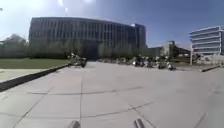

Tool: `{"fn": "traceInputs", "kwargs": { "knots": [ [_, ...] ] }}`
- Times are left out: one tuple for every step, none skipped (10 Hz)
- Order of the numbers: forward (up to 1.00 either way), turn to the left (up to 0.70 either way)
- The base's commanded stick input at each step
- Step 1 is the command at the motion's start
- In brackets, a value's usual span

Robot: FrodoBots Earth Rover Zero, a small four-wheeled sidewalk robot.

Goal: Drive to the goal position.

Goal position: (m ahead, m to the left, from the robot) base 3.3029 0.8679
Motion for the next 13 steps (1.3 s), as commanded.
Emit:
{"fn": "traceInputs", "kwargs": {
  "knots": [
    [1.00, 0.00],
    [1.00, 0.00],
    [1.00, 0.00],
    [1.00, 0.00],
    [1.00, 0.00],
    [1.00, 0.00],
    [1.00, 0.26],
    [1.00, 0.30],
    [1.00, 0.35],
    [1.00, 0.13],
    [1.00, 0.00],
    [1.00, 0.00],
    [1.00, 0.00]
  ]
}}
